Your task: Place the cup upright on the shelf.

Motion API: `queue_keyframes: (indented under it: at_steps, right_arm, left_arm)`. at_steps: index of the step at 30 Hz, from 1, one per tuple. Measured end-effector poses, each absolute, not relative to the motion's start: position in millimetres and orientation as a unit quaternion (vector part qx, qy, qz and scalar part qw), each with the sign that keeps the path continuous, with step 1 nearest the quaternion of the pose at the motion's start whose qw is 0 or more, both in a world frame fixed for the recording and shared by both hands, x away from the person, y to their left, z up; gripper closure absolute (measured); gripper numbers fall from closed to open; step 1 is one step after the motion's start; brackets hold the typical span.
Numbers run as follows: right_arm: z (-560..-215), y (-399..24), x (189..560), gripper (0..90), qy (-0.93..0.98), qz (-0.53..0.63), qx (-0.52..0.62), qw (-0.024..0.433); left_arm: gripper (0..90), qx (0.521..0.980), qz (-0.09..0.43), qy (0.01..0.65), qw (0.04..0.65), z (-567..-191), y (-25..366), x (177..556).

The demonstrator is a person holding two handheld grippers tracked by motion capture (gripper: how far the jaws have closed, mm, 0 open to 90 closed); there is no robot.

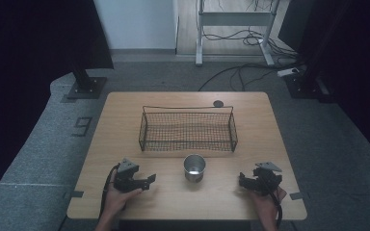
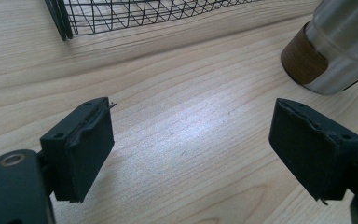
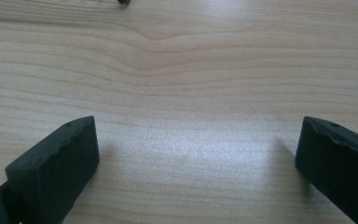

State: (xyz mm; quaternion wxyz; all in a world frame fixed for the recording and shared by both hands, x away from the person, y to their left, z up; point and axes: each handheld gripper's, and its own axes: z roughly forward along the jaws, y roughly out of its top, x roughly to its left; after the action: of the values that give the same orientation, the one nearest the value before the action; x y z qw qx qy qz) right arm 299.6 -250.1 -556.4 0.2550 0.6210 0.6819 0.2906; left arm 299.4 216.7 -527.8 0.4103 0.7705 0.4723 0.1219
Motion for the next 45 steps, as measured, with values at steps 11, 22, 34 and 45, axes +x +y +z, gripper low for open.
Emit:
queue_keyframes:
  at_steps: [11, 22, 34, 45]
  right_arm:
    - [-556, -252, 297, 2.2, 0.676, 0.291, 0.625, 0.260]
    - [-556, -253, 296, 2.7, 0.675, 0.291, 0.625, 0.262]
    - [-556, -254, 295, 3.7, 0.672, 0.291, 0.628, 0.264]
    - [-556, -254, 295, 4.3, 0.669, 0.291, 0.630, 0.266]
  left_arm:
    - [14.1, 0.761, 0.116, 0.478, 0.423, -522, 223, 298]
    - [13.8, 0.757, 0.109, 0.454, 0.456, -504, 215, 287]
    - [13.8, 0.771, 0.093, 0.430, 0.461, -498, 192, 283]
    - [13.8, 0.790, 0.083, 0.403, 0.454, -495, 160, 285]
